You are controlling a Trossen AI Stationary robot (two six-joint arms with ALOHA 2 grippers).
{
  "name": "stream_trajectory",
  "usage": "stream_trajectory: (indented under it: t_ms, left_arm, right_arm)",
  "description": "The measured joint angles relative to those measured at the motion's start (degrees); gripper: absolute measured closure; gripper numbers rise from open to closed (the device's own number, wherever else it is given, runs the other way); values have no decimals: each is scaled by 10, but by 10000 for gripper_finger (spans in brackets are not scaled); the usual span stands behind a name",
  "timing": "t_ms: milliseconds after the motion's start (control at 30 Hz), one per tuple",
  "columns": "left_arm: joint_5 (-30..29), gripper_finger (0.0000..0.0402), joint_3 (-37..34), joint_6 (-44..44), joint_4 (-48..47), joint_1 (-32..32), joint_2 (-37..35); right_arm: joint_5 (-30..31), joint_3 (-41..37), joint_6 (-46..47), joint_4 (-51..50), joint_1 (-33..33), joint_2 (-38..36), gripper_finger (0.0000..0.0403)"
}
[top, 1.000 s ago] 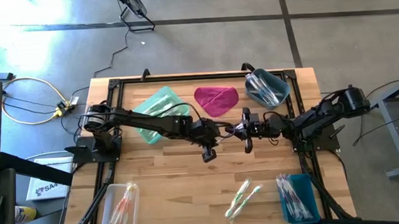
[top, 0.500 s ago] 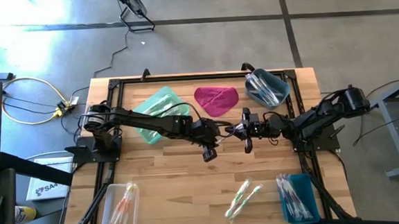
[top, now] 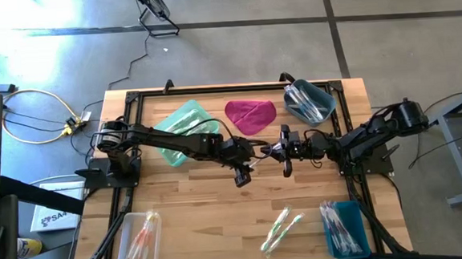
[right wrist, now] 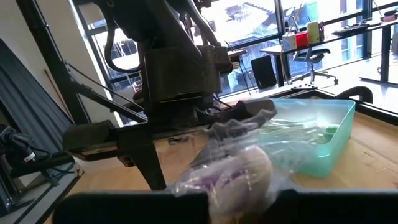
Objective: Pick & Place Toothbrushes
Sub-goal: Put the purple toothbrush to the dark blue bin bin
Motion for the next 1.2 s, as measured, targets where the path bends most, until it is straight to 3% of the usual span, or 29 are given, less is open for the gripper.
stream_trajectory:
  t_ms: [467, 600, 833, 1033, 1200]
  left_arm:
    - [0, 206, 0, 0, 0, 0, 0]
    - [-13, 206, 0, 45, 7, 0, 0]
    - [4, 206, 0, 203, 16, -17, -12]
    - [5, 206, -1, 233, -30, -15, -40]
    - [4, 206, -65, 262, 24, -15, -96]
  right_arm:
    - [0, 0, 0, 0, 0, 0, 399]
    - [0, 0, 0, 1, 0, 0, 399]
    - [-3, 0, -1, 2, -8, 0, 399]
    - [1, 0, 0, -14, -25, 0, 399]
    - [-1, 0, 2, -26, -26, 0, 399]
